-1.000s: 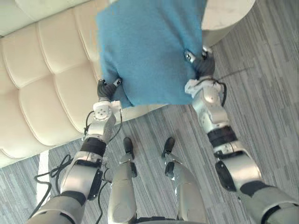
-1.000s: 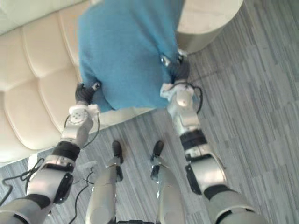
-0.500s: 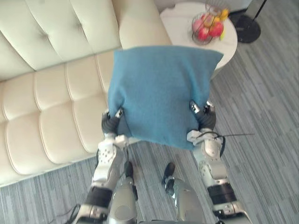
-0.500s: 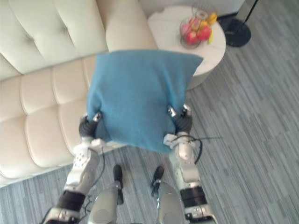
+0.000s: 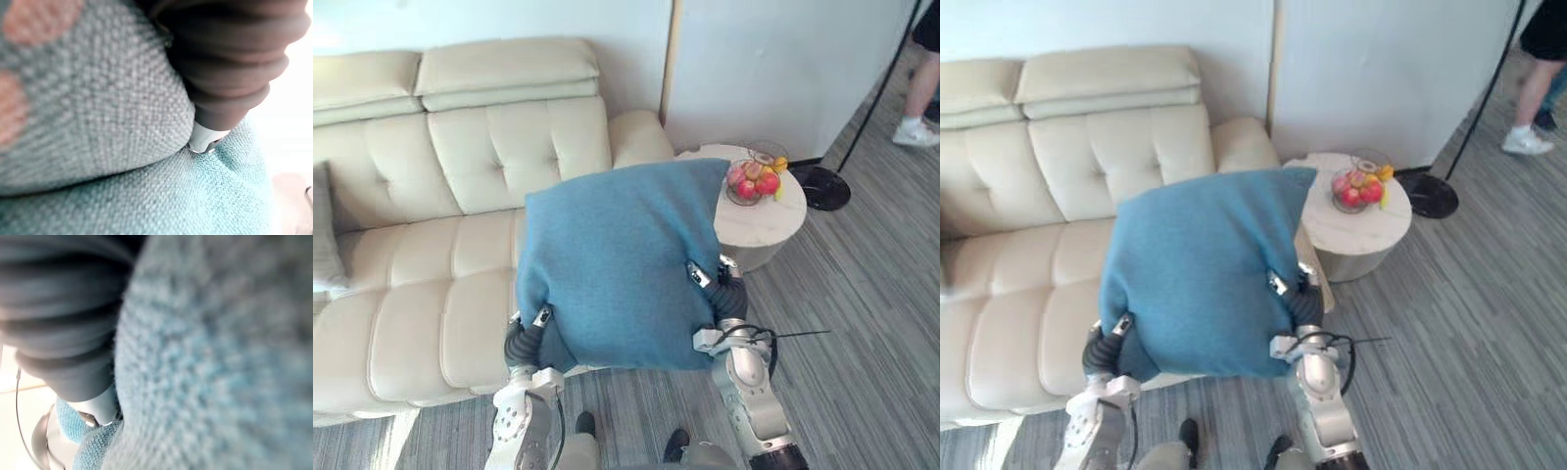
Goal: Pick up cushions and gather them together orderly.
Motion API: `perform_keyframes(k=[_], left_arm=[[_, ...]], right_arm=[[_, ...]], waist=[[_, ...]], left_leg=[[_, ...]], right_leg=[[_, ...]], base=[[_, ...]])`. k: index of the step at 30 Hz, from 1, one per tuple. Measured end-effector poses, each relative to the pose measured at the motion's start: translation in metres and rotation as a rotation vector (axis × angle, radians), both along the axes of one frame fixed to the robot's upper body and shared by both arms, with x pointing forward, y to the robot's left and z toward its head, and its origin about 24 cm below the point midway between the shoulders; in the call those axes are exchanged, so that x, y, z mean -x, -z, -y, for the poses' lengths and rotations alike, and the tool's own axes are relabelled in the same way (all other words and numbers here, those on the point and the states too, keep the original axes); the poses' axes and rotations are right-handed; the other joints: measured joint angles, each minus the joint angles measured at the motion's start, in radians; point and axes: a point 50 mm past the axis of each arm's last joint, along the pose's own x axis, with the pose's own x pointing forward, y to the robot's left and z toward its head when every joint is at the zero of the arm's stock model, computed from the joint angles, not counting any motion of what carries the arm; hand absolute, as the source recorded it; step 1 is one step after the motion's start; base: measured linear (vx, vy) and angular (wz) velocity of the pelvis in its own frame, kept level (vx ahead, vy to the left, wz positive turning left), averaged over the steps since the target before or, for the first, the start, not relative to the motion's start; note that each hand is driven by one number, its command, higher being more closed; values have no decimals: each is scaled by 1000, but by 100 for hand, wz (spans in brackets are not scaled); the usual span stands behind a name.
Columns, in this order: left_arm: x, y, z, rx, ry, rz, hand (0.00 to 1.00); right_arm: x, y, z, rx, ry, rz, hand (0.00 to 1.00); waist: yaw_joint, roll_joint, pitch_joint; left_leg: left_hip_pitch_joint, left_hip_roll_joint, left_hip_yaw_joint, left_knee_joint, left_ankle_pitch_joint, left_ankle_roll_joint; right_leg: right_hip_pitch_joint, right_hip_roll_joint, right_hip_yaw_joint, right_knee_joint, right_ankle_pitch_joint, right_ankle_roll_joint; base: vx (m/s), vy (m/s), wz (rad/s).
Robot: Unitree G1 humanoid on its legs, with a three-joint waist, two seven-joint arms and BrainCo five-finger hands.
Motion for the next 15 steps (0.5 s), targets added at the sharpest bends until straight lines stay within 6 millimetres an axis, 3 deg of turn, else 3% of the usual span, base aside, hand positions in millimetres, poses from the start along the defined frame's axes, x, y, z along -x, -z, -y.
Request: perform_keyframes(k=[2, 4, 6, 9, 12, 15], left_arm=[[0, 0, 3, 4, 13, 0, 100], [0, 1, 3, 5, 11, -4, 100], [0, 1, 4, 3, 11, -4, 100], [-3, 1, 6, 2, 18, 0, 100], [-4, 2, 7, 3, 28, -1, 100], [-7, 3, 8, -1, 45, 0, 100]], right_arm=[[-2, -1, 6, 41, 22, 7, 100], [-6, 0, 6, 64, 21, 4, 100], [-9, 1, 8, 75, 26, -4, 100], [-12, -1, 12, 80, 42, 4, 100], [-13, 0, 14, 84, 53, -11, 100], [-13, -1, 16, 104, 60, -8, 100]], waist=[[0, 10, -12], [1, 23, -19], [-2, 29, -23], [-9, 28, -26], [-11, 25, -32], [-10, 18, -44]], left_leg=[[-24, 65, 145, 6, 5, 33], [-30, 84, 212, -2, 39, 46], [-29, 72, 248, -11, 57, 22], [-33, 88, 388, 33, 15, 13], [-55, 70, 392, 138, -54, 33], [-89, 30, 382, 209, -104, 71]], right_leg=[[2, -10, -48, -20, 12, -13], [-6, -27, -65, -8, 17, -8], [-9, -53, -74, 1, 23, 3], [1, -85, -79, -24, 51, 45], [38, -111, -82, -76, 86, 96], [37, -166, -95, -55, 98, 116]], base=[[27, 17, 67], [80, 62, 36], [100, 124, 15], [105, 161, 10], [108, 226, 11], [141, 294, 27]])
